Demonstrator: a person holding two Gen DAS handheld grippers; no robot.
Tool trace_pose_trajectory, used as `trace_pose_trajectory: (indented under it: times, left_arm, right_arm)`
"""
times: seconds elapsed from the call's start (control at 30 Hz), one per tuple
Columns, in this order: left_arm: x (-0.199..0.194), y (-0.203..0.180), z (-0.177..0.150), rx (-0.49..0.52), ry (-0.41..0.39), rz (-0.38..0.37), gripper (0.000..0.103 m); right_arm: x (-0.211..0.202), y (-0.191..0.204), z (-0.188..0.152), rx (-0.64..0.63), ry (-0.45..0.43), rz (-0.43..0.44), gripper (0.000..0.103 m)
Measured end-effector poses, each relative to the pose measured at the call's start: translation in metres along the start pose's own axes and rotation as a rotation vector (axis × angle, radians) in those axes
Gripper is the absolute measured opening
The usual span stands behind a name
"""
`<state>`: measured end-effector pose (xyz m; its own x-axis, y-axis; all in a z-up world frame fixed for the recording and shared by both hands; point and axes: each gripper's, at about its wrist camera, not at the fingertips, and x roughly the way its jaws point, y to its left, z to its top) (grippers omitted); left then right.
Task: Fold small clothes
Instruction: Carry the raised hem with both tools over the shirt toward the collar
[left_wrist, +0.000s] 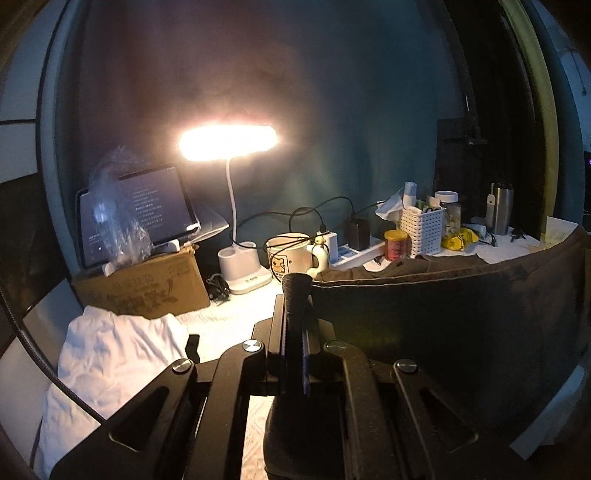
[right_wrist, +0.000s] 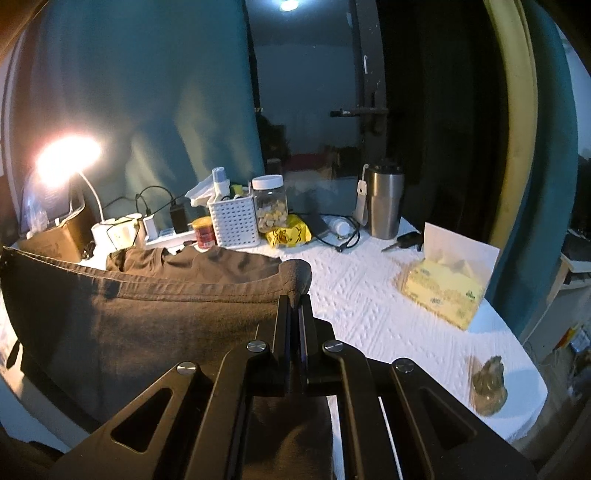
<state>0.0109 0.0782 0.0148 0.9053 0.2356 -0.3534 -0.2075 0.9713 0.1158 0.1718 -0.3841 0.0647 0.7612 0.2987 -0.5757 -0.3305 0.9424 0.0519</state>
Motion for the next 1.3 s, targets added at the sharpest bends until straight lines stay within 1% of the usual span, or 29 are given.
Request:
trace_pose_trajectory:
  times: [0.27, 0.73, 1.1, 1.3]
  left_arm:
    - [0.029, 0.005, 0.018, -0.013, 0.001, -0.002, 0.005]
    - [0.076, 0.010, 0.051, -0.006, 0.000, 0.000, 0.005]
    - [0.117, 0.016, 0.068, 0.036, 0.001, 0.023, 0.005]
    - [0.143, 0.017, 0.072, 0.062, 0.003, 0.033, 0.005]
  right_arm:
    - [0.019, 0.002, 0.026, -0.004, -0.015, 0.001, 0.005]
    - [0.073, 0.001, 0.070, -0.038, -0.014, -0.014, 0.005]
    - [0.123, 0.003, 0.096, -0.056, -0.010, 0.000, 0.005]
    - [0.155, 0.009, 0.112, -0.099, 0.003, 0.004, 0.005]
